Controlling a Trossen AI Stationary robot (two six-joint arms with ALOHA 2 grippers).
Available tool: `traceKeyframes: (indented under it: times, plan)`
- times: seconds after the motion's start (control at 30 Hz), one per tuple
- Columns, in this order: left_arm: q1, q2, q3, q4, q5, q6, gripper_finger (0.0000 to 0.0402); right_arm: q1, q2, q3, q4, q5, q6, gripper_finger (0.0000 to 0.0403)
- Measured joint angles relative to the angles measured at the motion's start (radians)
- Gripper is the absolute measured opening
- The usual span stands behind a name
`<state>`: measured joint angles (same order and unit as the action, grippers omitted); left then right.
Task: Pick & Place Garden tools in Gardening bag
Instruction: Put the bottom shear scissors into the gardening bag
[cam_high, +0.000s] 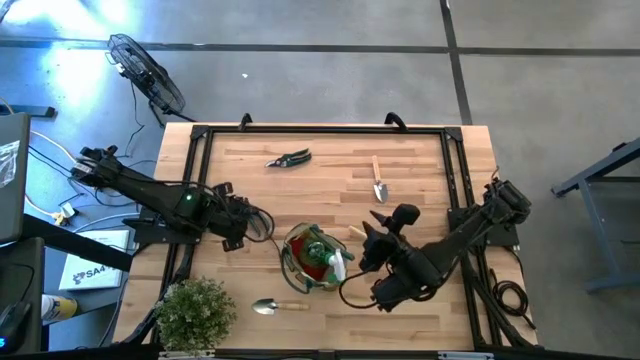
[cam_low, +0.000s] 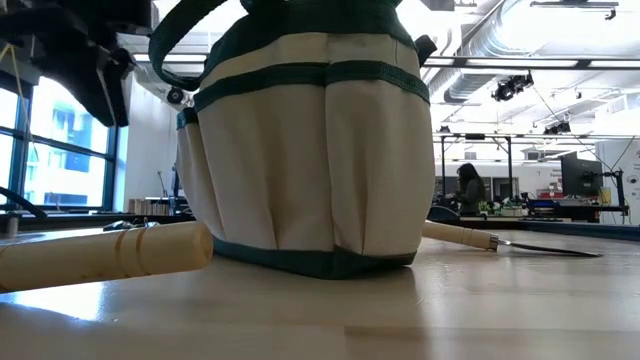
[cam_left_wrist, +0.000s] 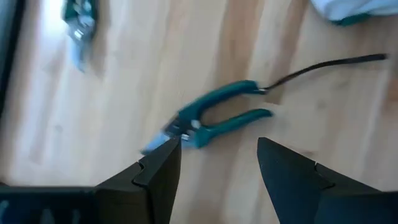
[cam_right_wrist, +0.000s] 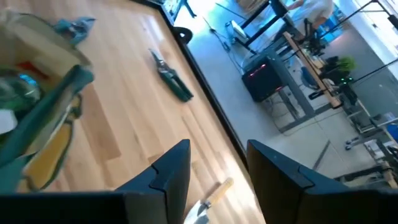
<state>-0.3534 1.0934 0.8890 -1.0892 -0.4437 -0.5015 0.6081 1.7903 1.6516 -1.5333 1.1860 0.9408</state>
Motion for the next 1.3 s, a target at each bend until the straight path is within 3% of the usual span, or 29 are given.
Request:
traceKeyframes:
  times: [0.17, 0.4, 0.6, 0.73, 0.93, 1.13, 1.3]
  plan:
    - [0.0, 0.046, 0.0, 0.003, -0.131, 0.103, 0.0203, -0.018, -0.041, -0.002, -0.037, 0.002, 0.004, 0.0148]
    - [0.0, 0.181, 0.0, 0.036, -0.022, 0.251, 0.0203, 0.014, -0.185, -0.037, -0.035, 0.028, -0.007, 0.0148]
    - [0.0, 0.344, 0.0, 0.148, -0.004, 0.578, 0.0203, 0.059, -0.324, -0.191, 0.007, 0.026, 0.119, 0.0148]
    - [0.0, 0.431, 0.0, 0.141, 0.035, 0.712, 0.0203, 0.082, -0.389, -0.314, 0.105, 0.023, 0.18, 0.0148]
    - [0.0, 0.49, 0.0, 0.14, 0.089, 0.8, 0.0203, 0.088, -0.432, -0.435, 0.253, -0.047, 0.189, 0.0148]
    - [0.009, 0.499, 0.0, 0.148, 0.089, 0.846, 0.0203, 0.083, -0.432, -0.444, 0.324, -0.062, 0.151, 0.0148]
    - [0.085, 0.499, 0.0, 0.149, 0.153, 0.865, 0.0201, 0.084, -0.431, -0.443, 0.424, -0.08, 0.052, 0.0148]
